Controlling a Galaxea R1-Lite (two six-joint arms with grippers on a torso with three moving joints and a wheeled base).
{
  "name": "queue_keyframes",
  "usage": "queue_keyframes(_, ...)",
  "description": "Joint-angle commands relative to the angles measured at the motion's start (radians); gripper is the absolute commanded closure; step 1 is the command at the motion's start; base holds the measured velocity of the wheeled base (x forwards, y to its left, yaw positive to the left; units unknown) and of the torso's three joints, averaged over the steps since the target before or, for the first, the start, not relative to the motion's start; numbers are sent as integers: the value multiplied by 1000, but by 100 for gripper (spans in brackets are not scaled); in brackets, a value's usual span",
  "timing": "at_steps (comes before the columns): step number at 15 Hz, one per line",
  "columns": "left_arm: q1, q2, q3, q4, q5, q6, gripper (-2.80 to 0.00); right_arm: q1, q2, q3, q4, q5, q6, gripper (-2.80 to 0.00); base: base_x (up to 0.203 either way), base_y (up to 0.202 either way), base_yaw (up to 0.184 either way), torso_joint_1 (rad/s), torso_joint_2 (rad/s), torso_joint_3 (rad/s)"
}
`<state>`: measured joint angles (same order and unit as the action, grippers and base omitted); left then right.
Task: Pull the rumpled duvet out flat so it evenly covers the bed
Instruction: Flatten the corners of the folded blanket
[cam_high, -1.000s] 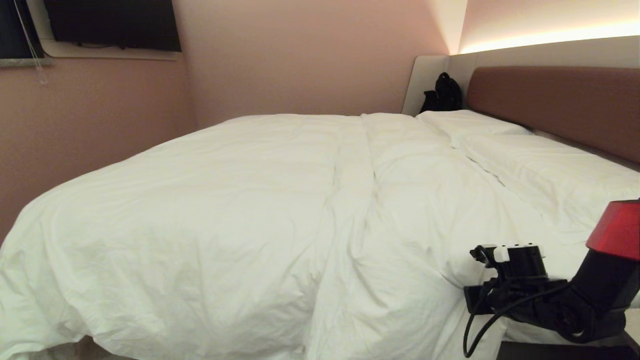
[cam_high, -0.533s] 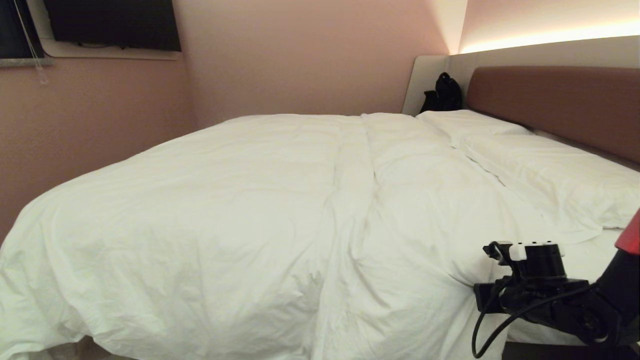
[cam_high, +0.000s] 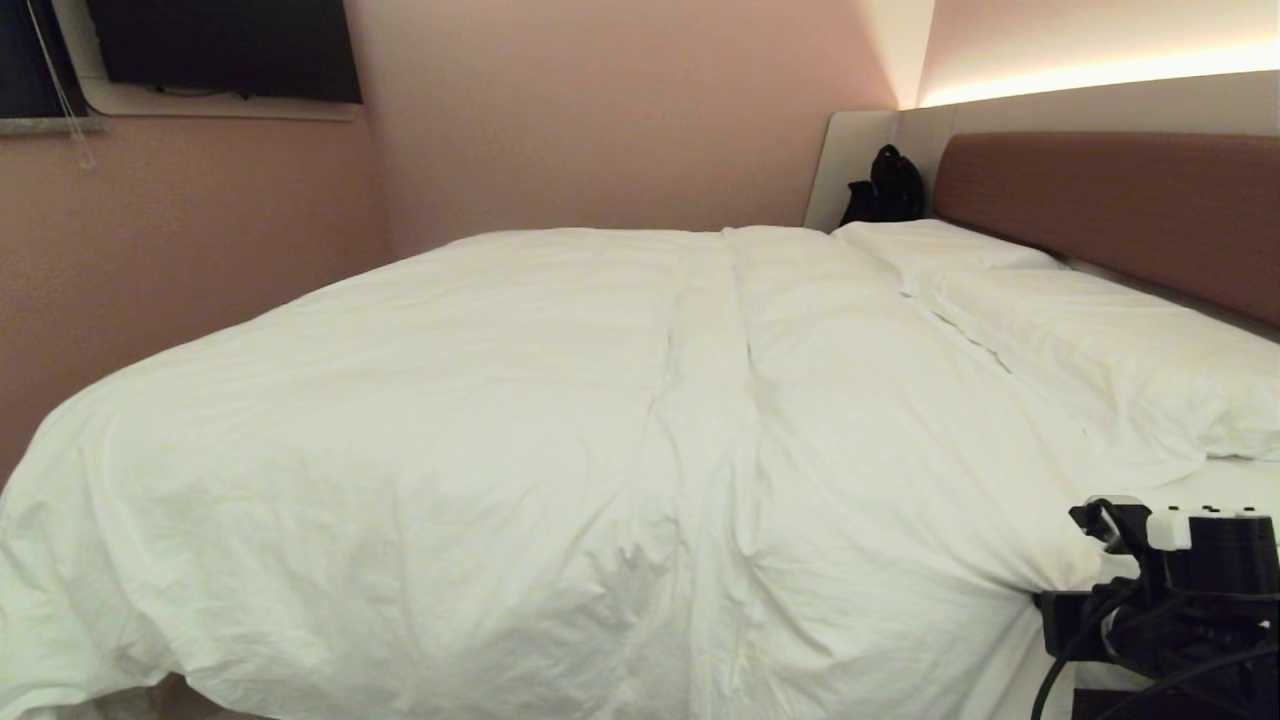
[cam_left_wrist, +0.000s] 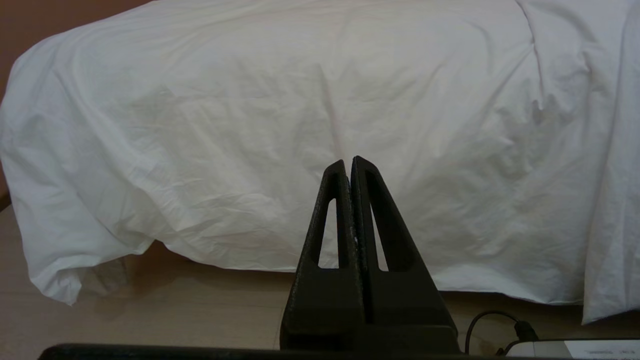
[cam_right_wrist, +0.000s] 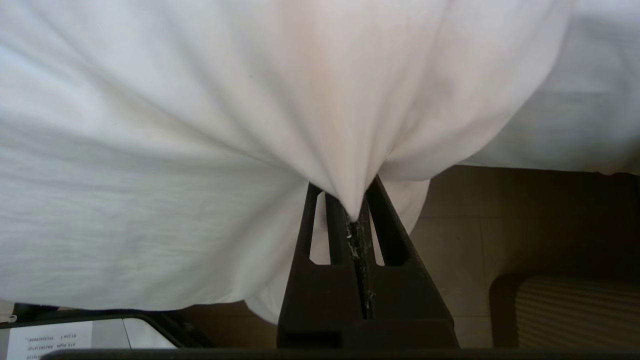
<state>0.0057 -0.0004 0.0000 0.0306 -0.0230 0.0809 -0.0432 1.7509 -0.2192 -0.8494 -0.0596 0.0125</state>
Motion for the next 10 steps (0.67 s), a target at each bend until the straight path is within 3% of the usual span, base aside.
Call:
queue_keyframes(1,0,0,0,0,0,0,0,-4,-76,53,-5,2,1,0,0,0,0,0,0,0)
queue_keyframes(10,0,0,0,0,0,0,0,-66,-191,166,-3,4,1,0,0,0,0,0,0,0)
